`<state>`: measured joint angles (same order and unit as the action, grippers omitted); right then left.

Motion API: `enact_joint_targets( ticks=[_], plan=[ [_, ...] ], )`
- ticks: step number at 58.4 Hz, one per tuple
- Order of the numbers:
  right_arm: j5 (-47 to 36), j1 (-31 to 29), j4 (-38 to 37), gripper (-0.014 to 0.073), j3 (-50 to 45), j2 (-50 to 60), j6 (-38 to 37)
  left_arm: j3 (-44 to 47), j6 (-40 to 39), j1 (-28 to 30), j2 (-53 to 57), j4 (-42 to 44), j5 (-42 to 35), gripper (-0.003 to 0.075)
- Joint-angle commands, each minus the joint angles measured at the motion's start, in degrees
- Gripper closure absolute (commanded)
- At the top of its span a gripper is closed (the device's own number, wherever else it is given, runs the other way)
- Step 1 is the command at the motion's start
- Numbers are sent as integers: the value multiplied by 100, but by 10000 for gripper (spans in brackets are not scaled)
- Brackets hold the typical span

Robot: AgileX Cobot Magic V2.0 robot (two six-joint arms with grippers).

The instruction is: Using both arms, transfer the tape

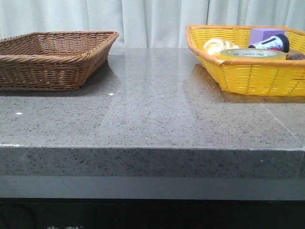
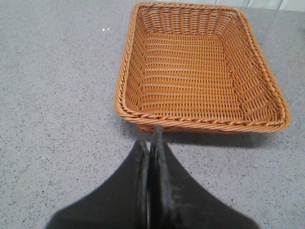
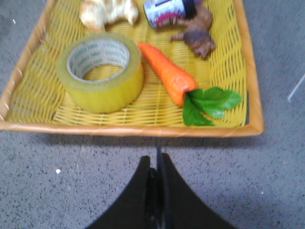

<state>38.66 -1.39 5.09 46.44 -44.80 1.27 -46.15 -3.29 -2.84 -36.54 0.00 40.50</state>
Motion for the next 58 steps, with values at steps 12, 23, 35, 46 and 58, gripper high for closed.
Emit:
enact_joint_targets(
  ticks=[12,23,35,46,58],
  plan=[
    [-158,-38,-37,471,196,-152,9,-197,-12,14,-88,-44,-429,558],
    [-24,-38,-37,84,196,-152,9,-197,-12,14,-88,-44,-470,244],
    [85,-38,-37,54,196,-152,9,-197,-12,-8,-88,-85,-459,240],
    [79,-38,174,54,270,-164,9,-197,629,-574,-97,-744,-568,240],
    [233,-38,280,54,870,-456,19,-197,803,-1478,-97,-1012,-846,240]
  ],
)
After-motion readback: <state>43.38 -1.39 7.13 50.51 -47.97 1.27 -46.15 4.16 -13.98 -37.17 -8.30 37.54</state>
